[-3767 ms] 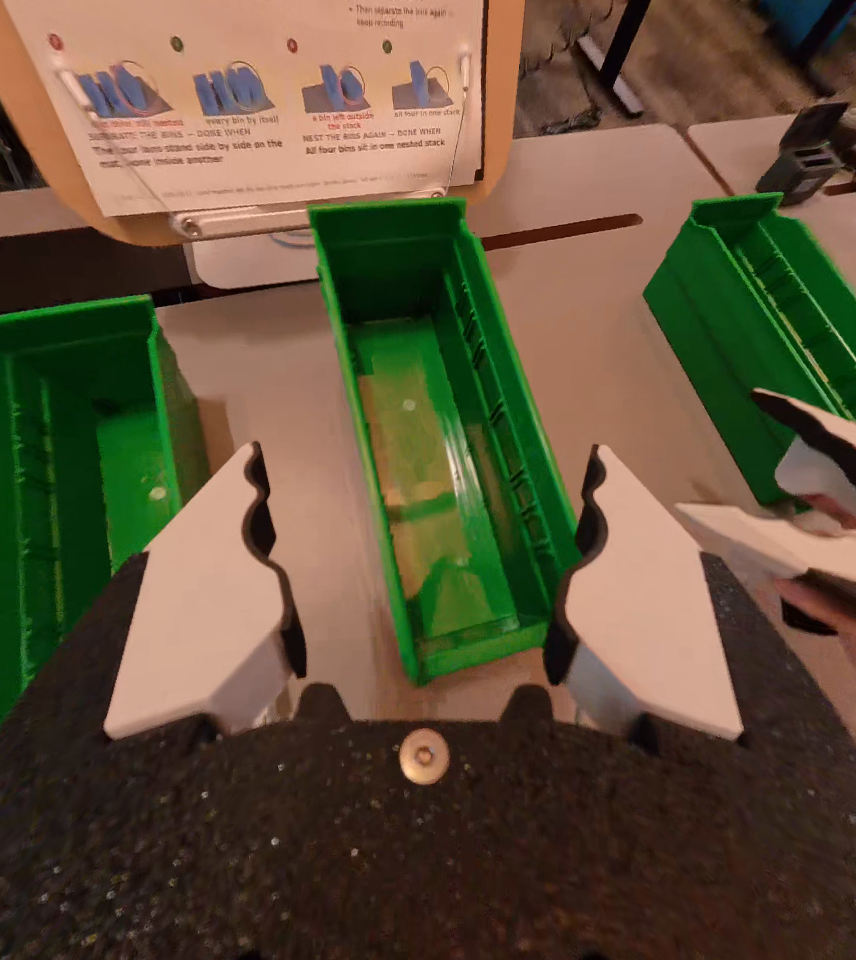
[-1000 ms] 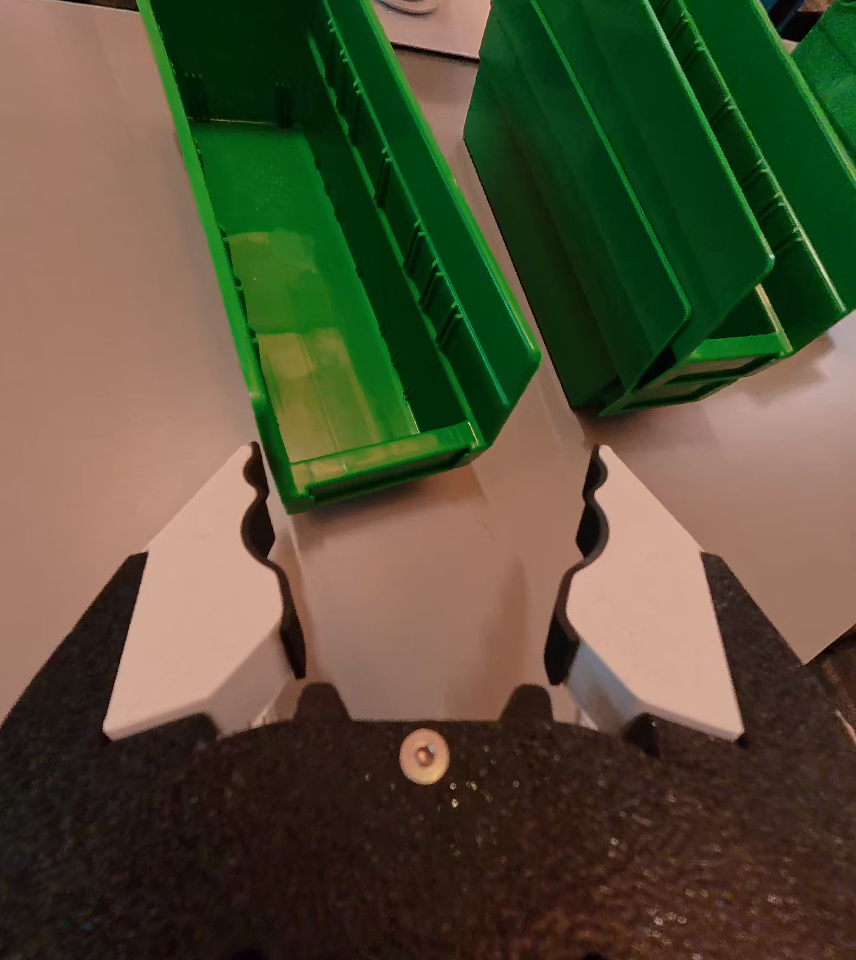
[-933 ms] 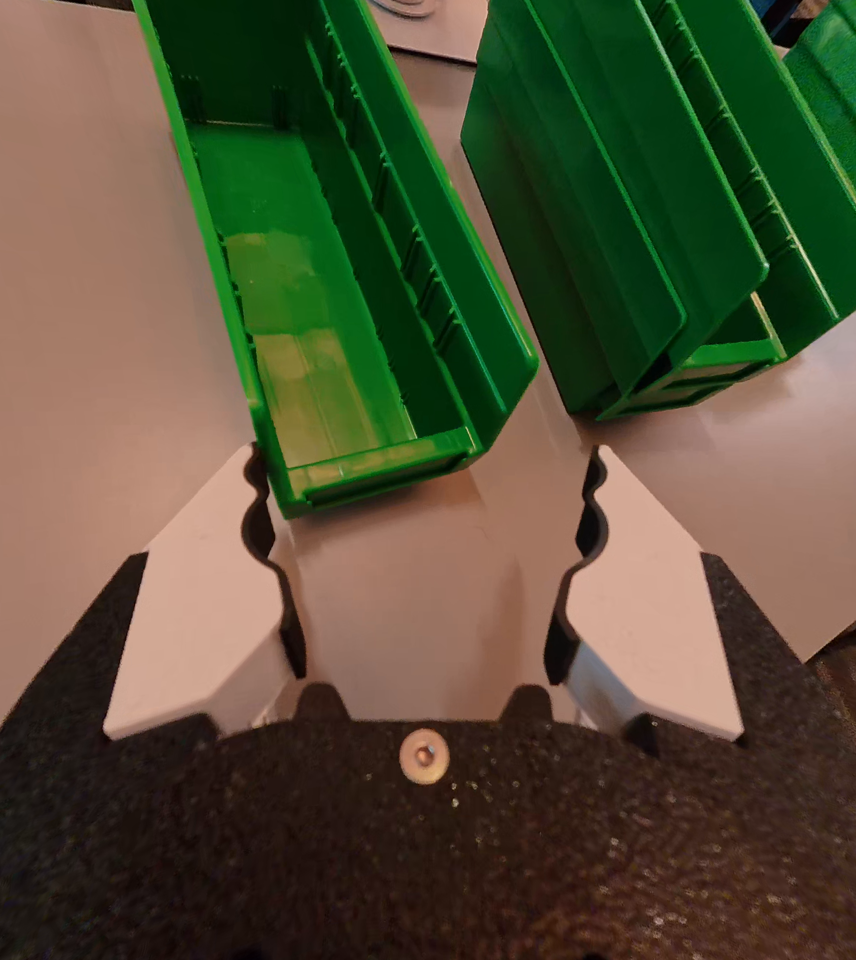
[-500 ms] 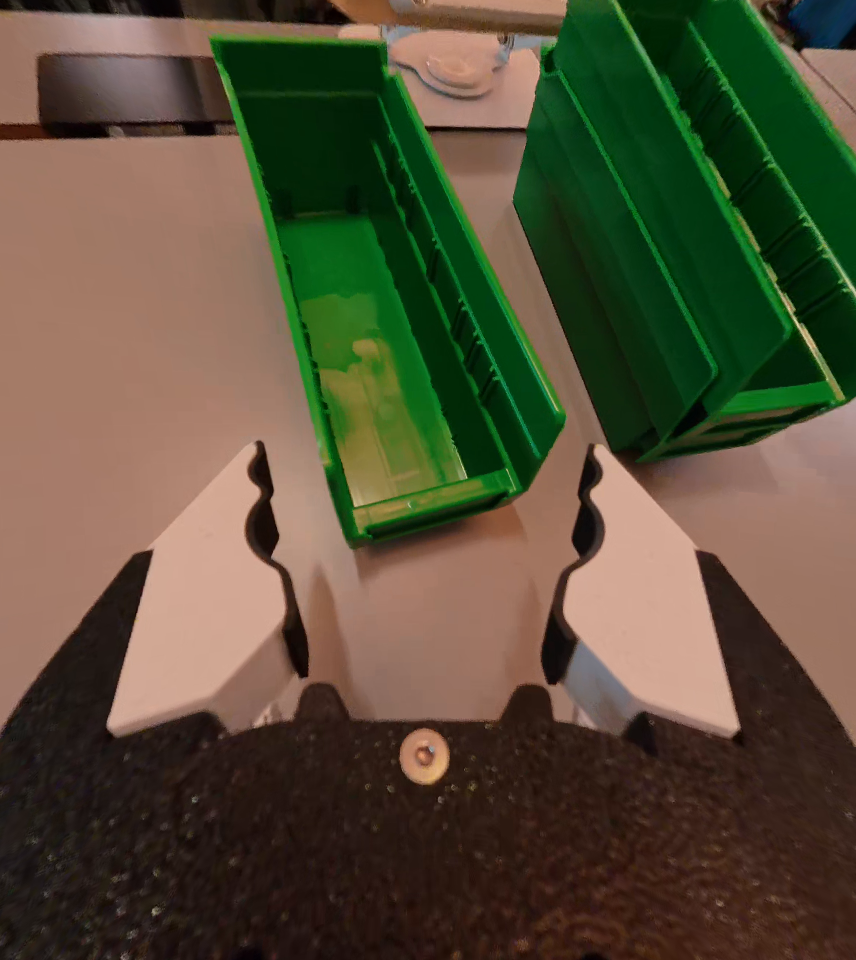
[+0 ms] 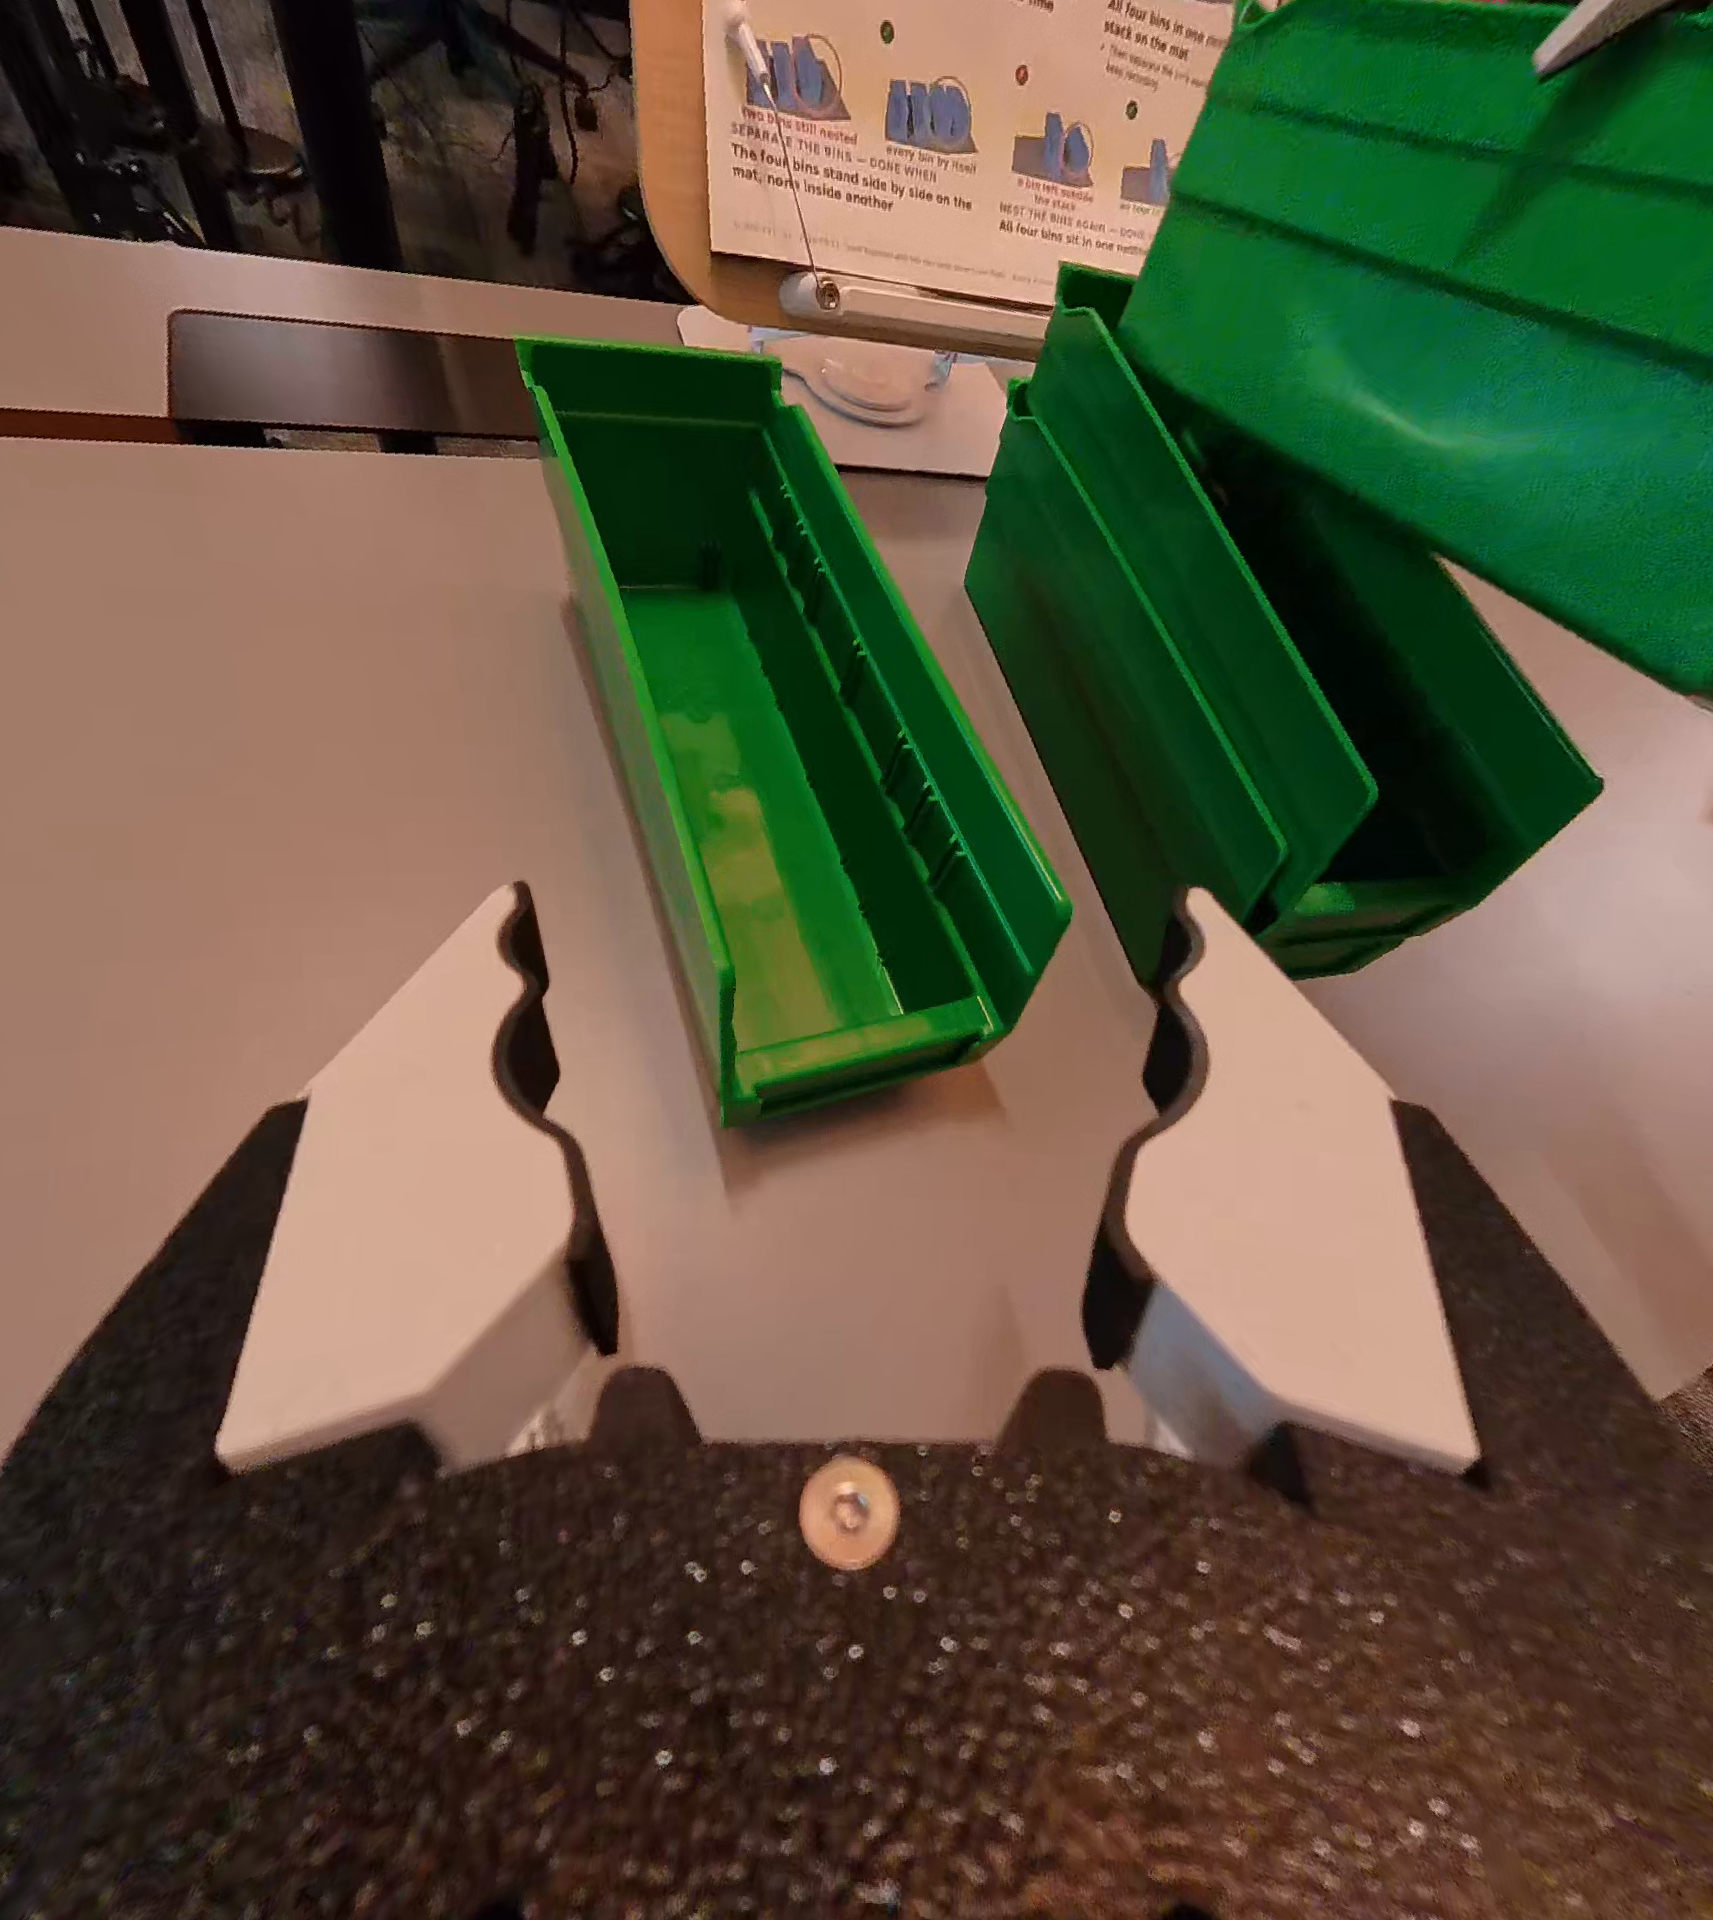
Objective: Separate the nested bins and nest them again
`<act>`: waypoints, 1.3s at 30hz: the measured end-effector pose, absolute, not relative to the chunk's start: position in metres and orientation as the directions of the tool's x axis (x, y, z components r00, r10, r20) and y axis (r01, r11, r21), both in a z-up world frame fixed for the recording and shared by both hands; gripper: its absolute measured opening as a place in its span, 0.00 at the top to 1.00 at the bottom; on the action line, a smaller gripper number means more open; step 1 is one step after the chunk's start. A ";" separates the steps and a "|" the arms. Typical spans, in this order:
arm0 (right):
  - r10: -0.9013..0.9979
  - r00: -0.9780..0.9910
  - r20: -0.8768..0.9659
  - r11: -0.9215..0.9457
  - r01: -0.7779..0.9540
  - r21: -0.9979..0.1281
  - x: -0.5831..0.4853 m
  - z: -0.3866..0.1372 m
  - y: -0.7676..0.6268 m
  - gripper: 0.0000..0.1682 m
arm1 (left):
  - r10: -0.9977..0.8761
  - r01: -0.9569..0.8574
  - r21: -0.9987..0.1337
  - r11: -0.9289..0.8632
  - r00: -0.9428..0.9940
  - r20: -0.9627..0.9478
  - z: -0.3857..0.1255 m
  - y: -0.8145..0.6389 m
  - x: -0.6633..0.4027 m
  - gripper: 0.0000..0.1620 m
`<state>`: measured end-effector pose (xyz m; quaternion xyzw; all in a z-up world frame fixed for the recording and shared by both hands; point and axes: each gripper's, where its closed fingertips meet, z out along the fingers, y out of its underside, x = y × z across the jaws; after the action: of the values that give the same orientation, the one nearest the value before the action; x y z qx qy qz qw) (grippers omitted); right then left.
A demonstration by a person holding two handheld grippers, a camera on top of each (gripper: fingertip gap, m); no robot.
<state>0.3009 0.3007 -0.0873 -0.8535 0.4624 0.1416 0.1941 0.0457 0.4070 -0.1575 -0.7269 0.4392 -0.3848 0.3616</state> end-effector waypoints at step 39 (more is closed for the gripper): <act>-0.627 0.708 -0.324 -0.537 -0.694 -0.480 0.306 -0.139 0.334 0.45 | -0.913 -0.424 -0.817 -0.390 0.295 0.283 -0.185 0.403 0.061 0.30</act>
<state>0.3058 0.3343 -0.1387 -0.8747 0.3777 0.0561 0.2983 0.0605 0.4030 -0.1846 -0.7394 0.4519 -0.3852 0.3173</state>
